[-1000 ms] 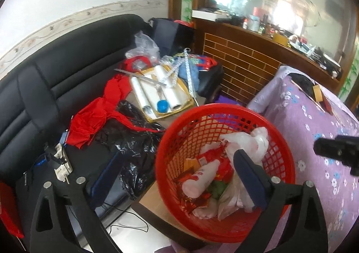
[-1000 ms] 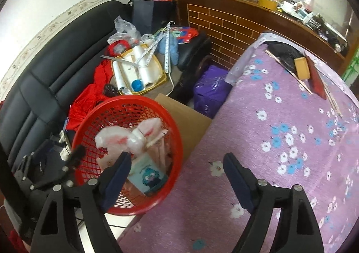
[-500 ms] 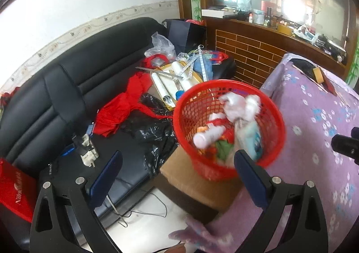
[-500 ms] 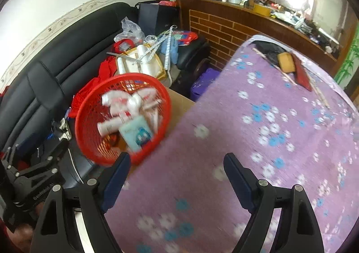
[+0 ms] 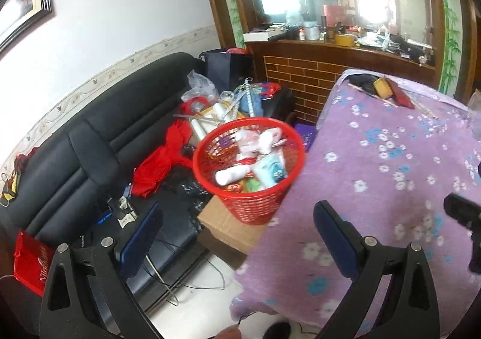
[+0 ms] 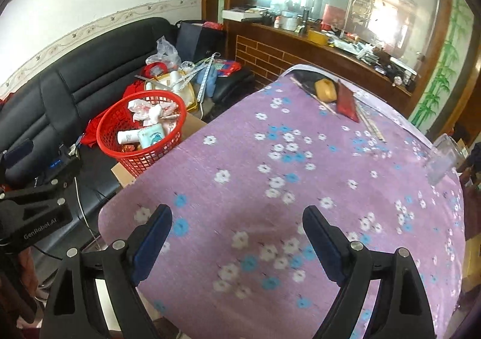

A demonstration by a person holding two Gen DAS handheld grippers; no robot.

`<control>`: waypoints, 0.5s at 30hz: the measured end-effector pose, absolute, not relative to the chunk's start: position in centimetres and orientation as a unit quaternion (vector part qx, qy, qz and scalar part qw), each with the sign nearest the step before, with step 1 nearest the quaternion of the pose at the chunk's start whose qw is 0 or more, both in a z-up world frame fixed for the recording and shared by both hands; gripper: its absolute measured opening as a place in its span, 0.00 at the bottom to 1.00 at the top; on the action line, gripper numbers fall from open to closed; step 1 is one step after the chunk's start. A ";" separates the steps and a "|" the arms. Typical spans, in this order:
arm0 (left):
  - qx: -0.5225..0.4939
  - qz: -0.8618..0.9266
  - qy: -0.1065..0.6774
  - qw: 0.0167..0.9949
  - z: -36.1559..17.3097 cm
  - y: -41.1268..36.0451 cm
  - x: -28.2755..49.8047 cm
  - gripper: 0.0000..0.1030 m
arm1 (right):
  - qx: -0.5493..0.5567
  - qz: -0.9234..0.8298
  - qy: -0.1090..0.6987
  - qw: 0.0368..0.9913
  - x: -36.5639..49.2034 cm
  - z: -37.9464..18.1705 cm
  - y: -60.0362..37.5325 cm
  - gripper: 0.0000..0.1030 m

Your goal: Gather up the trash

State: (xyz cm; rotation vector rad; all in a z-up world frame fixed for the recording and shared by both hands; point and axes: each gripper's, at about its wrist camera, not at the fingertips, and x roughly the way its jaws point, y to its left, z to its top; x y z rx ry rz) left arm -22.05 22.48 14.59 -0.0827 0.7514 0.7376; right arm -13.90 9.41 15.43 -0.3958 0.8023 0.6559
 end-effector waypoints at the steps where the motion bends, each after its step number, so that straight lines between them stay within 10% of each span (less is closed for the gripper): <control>1: -0.038 0.352 0.361 0.863 14.7 22.1 -21.8 0.96 | -0.186 0.309 0.376 0.854 -14.0 15.8 8.6 0.89; 15: -0.017 0.352 0.362 0.863 15.6 20.0 -20.3 0.96 | -0.184 0.304 0.355 0.865 -14.6 17.3 6.1 0.89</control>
